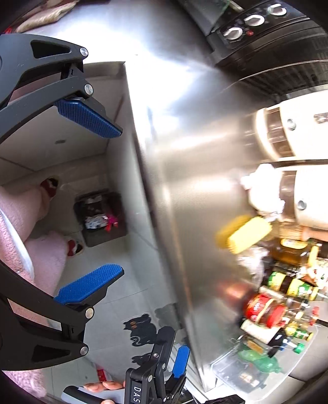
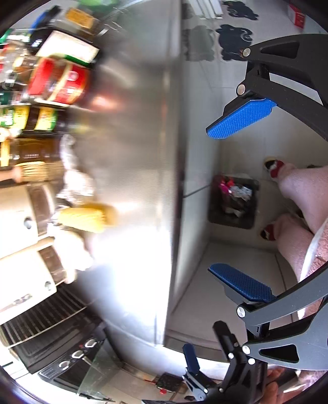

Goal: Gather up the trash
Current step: 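Grasp the white plastic bag with the left gripper while the right grasps the clear plastic bag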

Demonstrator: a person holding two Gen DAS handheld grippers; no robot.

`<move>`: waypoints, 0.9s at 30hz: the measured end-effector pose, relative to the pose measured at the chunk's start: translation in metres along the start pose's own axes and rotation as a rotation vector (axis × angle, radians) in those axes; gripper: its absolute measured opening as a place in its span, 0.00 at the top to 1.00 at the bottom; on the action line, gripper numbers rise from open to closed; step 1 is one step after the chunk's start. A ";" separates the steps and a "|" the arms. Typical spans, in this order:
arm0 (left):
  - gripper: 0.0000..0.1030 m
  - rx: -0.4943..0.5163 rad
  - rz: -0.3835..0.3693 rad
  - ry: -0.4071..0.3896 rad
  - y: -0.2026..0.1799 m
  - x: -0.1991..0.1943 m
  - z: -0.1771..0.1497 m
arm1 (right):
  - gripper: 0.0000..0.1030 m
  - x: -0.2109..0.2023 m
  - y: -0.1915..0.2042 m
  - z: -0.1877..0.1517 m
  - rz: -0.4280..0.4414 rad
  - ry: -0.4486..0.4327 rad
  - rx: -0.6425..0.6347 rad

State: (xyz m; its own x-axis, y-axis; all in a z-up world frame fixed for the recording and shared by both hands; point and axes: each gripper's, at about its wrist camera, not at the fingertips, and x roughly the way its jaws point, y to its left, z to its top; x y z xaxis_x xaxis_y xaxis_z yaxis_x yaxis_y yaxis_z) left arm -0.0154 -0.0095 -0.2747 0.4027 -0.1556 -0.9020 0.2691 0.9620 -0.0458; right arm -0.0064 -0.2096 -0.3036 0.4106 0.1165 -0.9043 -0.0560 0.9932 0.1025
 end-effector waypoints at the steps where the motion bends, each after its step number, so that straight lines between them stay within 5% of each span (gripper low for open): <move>1: 0.08 -0.001 0.002 -0.014 0.001 -0.003 0.007 | 0.03 -0.003 -0.001 0.006 -0.001 -0.016 0.000; 10: 0.08 -0.006 0.024 -0.129 0.012 -0.008 0.087 | 0.03 -0.007 -0.019 0.079 -0.013 -0.099 0.016; 20: 0.08 -0.031 0.008 -0.145 0.034 0.035 0.162 | 0.04 0.028 -0.039 0.137 0.016 -0.105 0.070; 27: 0.08 -0.019 -0.012 -0.107 0.039 0.083 0.192 | 0.36 0.060 -0.047 0.153 0.057 -0.080 0.099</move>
State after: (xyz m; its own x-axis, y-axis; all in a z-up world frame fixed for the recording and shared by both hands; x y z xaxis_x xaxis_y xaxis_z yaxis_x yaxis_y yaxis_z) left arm 0.1968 -0.0282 -0.2690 0.4908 -0.1888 -0.8506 0.2581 0.9639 -0.0651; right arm 0.1603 -0.2483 -0.2995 0.4804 0.1693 -0.8605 0.0067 0.9805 0.1966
